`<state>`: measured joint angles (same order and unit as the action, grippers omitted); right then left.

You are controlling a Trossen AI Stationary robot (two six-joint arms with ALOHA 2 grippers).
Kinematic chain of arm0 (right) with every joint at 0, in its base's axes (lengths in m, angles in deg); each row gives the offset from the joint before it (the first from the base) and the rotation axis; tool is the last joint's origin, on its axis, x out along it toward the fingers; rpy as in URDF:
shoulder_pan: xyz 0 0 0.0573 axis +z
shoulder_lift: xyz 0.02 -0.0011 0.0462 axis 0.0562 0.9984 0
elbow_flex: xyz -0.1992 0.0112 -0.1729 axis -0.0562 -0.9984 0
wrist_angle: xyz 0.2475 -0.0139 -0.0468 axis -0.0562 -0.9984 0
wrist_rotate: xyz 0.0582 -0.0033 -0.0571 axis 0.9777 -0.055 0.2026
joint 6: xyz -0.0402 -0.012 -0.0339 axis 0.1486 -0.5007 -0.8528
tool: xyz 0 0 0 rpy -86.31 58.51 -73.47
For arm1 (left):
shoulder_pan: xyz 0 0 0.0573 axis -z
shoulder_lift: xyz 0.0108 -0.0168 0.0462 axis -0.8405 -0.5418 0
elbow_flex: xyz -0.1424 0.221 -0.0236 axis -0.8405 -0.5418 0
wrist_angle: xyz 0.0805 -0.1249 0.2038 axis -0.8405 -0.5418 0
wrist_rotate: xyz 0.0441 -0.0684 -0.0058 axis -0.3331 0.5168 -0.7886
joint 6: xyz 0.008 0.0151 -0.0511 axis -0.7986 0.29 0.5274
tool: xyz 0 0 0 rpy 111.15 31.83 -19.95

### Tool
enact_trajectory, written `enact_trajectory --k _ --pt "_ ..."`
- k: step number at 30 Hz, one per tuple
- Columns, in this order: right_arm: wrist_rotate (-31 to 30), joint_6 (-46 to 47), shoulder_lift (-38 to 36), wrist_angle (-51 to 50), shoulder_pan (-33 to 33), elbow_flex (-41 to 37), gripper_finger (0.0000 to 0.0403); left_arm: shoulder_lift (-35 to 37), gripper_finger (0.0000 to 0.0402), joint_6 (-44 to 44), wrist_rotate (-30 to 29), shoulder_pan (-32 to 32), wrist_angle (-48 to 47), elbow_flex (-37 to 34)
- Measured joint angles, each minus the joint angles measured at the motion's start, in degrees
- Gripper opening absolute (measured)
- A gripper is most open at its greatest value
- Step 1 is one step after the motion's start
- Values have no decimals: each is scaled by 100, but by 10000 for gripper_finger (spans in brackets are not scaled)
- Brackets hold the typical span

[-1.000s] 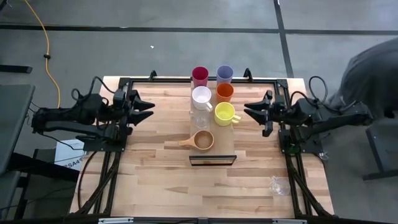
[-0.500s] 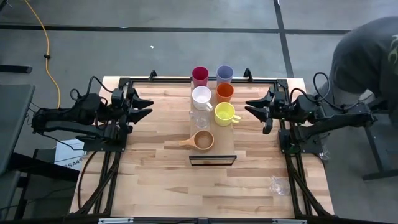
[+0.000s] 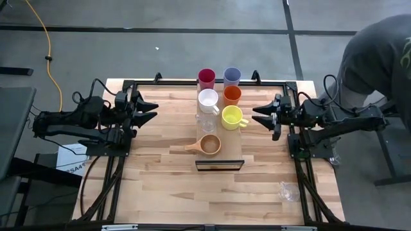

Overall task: Stack small to large cups/mugs on shelf
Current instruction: Put the transparent cup on the shelf

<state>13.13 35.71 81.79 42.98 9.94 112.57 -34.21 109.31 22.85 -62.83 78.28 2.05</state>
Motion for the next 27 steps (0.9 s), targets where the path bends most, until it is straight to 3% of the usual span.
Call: enact_trajectory --k 4,8,11,14,18,22,27 --pt "317 467 114 -1013 0 388 198 0 175 -2 -37 0 -2 0" --pt "1396 1367 617 -3021 135 1167 214 0 175 -1 -44 0 -9 2" --pt "2477 2250 1099 -4348 616 1442 215 0 175 -1 -53 0 -13 2" --pt "3028 3090 1455 -5013 1492 1290 215 0 175 0 -53 0 -15 2" --pt "3091 4257 1739 -5067 2865 900 215 0 175 0 -55 0 -15 2" --pt "2689 5581 1974 -5073 4053 705 215 0 175 0 -55 0 -15 2" --pt "2296 6674 2350 -5067 4887 557 215 0 175 -9 -196 2 -20 2"
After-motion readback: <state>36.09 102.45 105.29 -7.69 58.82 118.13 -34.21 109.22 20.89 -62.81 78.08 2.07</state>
